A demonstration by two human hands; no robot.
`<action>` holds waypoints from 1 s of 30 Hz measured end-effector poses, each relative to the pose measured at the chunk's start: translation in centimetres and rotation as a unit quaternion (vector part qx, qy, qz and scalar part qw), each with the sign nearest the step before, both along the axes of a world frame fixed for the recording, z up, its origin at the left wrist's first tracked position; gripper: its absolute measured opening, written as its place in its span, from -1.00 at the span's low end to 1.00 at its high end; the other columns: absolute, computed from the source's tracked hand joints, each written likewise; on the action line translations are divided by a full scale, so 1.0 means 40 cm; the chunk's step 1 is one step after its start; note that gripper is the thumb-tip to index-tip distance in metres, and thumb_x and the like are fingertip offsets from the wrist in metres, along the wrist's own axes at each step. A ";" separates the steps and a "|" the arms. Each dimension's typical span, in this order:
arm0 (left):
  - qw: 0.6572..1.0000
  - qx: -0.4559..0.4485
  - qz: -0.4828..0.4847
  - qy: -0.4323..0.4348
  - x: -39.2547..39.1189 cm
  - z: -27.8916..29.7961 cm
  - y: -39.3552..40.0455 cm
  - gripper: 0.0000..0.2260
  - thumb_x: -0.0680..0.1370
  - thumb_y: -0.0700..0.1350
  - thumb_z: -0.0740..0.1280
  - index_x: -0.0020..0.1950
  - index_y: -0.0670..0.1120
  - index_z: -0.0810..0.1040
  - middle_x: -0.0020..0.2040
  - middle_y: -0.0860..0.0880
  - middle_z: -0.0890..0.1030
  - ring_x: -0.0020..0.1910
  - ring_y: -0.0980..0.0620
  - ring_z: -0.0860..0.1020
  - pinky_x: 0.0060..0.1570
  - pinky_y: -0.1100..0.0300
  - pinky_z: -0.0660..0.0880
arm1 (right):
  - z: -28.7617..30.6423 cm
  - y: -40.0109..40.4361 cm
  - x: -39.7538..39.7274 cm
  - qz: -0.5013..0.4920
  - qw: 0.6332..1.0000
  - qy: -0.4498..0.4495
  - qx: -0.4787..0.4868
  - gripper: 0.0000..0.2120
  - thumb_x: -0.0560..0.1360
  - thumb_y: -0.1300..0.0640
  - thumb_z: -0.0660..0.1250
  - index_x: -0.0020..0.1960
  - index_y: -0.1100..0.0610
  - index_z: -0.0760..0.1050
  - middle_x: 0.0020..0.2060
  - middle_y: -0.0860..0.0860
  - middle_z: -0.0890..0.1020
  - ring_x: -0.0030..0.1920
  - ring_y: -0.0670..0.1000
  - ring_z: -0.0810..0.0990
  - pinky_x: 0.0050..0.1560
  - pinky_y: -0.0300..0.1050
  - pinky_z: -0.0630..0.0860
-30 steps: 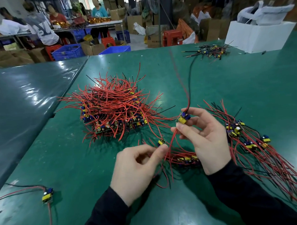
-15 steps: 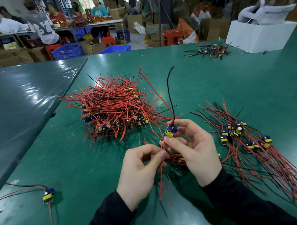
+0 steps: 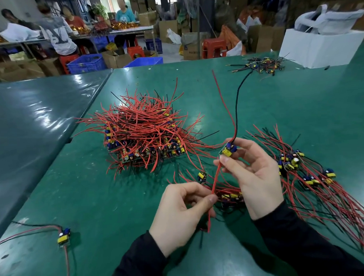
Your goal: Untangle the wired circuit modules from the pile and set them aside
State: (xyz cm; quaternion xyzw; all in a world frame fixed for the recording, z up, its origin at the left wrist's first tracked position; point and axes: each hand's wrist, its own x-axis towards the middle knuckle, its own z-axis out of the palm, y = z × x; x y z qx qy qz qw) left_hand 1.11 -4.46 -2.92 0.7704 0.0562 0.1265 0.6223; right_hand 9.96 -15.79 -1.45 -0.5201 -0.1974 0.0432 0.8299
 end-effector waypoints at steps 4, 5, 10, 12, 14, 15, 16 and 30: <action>1.000 -0.015 -0.012 0.021 -0.004 0.000 -0.003 -0.89 0.49 -0.31 0.39 -0.24 -0.21 0.59 -0.44 -0.05 0.61 -0.46 0.03 0.52 -0.36 0.24 0.47 | 0.001 0.005 -0.005 -0.015 1.000 -0.006 -0.002 -0.70 0.42 0.50 0.31 -0.03 0.14 0.50 -0.34 -0.09 0.63 -0.30 -0.03 0.68 -0.30 -0.33 0.54; 0.999 -0.022 -0.026 0.031 -0.005 0.002 -0.001 -0.89 0.48 -0.32 0.39 -0.23 -0.19 0.60 -0.43 -0.05 0.62 -0.45 0.06 0.53 -0.34 0.25 0.48 | 0.006 0.002 0.002 -0.029 1.000 -0.006 0.007 -0.70 0.42 0.50 0.31 -0.02 0.14 0.50 -0.33 -0.09 0.63 -0.30 -0.04 0.68 -0.29 -0.32 0.54; 0.999 -0.010 -0.030 0.033 -0.005 -0.009 0.003 -0.81 0.47 -0.36 0.38 -0.29 -0.13 0.57 -0.44 -0.05 0.59 -0.46 0.03 0.52 -0.32 0.19 0.47 | 0.016 -0.006 0.020 -0.054 0.998 0.003 0.016 -0.72 0.43 0.46 0.32 0.01 0.13 0.50 -0.33 -0.09 0.62 -0.29 -0.03 0.68 -0.31 -0.33 0.53; 0.999 0.023 -0.028 0.021 -0.005 -0.014 -0.010 -0.85 0.49 -0.33 0.36 -0.24 -0.13 0.57 -0.42 -0.04 0.59 -0.41 0.02 0.50 -0.28 0.17 0.45 | 0.014 -0.004 0.021 -0.059 0.998 0.003 0.016 -0.73 0.43 0.45 0.32 0.01 0.13 0.50 -0.33 -0.09 0.62 -0.29 -0.04 0.68 -0.31 -0.32 0.52; 0.997 0.043 -0.055 0.017 -0.005 -0.012 -0.019 -0.85 0.51 -0.32 0.34 -0.18 -0.09 0.57 -0.40 -0.02 0.60 -0.38 0.06 0.51 -0.28 0.22 0.43 | 0.019 -0.010 0.028 -0.074 0.997 0.005 0.029 -0.73 0.44 0.46 0.31 0.00 0.13 0.50 -0.35 -0.10 0.63 -0.30 -0.05 0.67 -0.28 -0.31 0.54; 0.997 0.047 -0.063 0.017 -0.005 -0.012 -0.019 -0.82 0.51 -0.33 0.32 -0.18 -0.06 0.56 -0.41 0.00 0.59 -0.39 0.10 0.50 -0.32 0.27 0.42 | 0.021 -0.014 0.029 -0.079 0.996 0.009 0.033 -0.73 0.44 0.46 0.31 -0.01 0.13 0.51 -0.35 -0.10 0.62 -0.30 -0.05 0.67 -0.27 -0.30 0.55; 0.997 0.049 -0.063 0.015 -0.006 -0.013 -0.020 -0.80 0.51 -0.35 0.31 -0.18 -0.05 0.55 -0.42 0.01 0.56 -0.42 0.13 0.49 -0.35 0.31 0.40 | 0.021 -0.017 0.028 -0.078 0.996 0.014 0.034 -0.73 0.44 0.46 0.31 -0.01 0.13 0.51 -0.36 -0.10 0.62 -0.30 -0.05 0.67 -0.26 -0.29 0.55; 0.979 0.082 0.165 -0.088 0.018 -0.023 0.043 -0.73 0.47 -0.04 0.44 -0.39 -0.11 0.56 -0.55 0.07 0.41 -0.51 0.15 0.32 -0.44 0.24 0.27 | 0.115 -0.308 0.255 -0.010 0.796 0.023 -0.604 -0.71 0.38 0.33 0.46 0.09 0.21 0.59 -0.38 0.10 0.64 -0.37 0.01 0.57 -0.31 -0.24 0.42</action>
